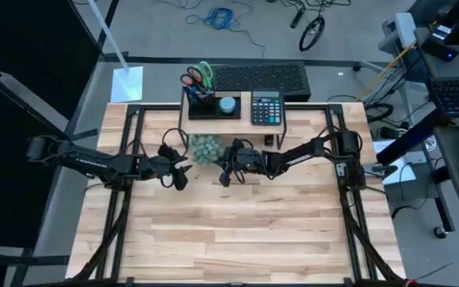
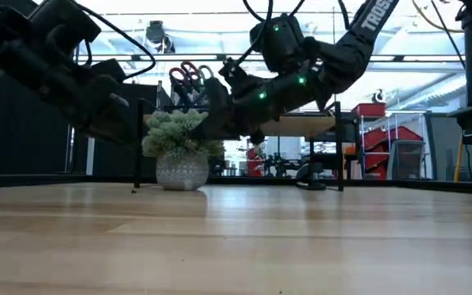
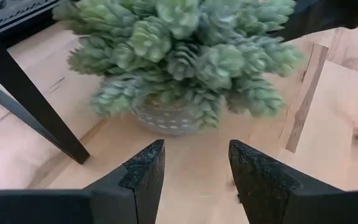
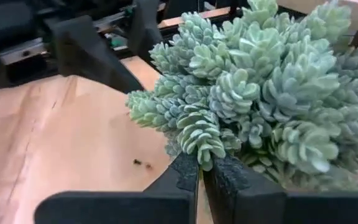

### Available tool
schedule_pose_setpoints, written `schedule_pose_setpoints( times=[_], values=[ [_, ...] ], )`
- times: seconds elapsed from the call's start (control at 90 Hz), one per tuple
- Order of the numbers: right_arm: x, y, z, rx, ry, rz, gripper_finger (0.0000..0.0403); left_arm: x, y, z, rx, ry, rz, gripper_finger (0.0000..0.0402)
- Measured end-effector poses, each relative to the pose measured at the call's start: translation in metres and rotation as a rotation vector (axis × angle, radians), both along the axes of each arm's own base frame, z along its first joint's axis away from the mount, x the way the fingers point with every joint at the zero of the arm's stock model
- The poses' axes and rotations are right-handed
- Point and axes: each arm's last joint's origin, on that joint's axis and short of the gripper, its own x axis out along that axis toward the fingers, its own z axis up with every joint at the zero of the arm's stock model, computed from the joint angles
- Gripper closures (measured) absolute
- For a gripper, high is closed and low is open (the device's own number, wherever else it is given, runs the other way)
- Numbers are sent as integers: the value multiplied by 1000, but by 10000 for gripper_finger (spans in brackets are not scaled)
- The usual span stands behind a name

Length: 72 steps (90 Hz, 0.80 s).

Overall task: Pick and place office supplies into organizer
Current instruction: Move the green plant to the bottom right of the table

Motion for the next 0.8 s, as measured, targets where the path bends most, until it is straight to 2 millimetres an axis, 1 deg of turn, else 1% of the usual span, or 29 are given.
schedule_pose_setpoints(
  times=[0.067,0.178,0.289,0.4,0.522,0.667,0.744,0.8],
  values=[
    [0,3,3,2,-6,6,403,0,0,0,0,-1,0,235],
    [-1,5,1,4,16,13,400,1,0,1,0,-16,-1,235],
    [-2,5,-2,12,49,14,382,1,0,2,0,-22,-1,235],
    [-3,6,-4,31,65,14,339,1,0,2,-5,-22,-7,235],
    [-6,10,-4,49,131,82,279,1,0,2,-8,-21,-12,235],
    [-22,12,12,85,272,108,212,1,-1,1,-9,-9,-55,235],
    [-31,12,19,96,331,93,184,2,-1,1,7,-1,-68,235],
    [-34,8,20,99,352,81,169,1,1,1,21,7,-68,235]
  ],
)
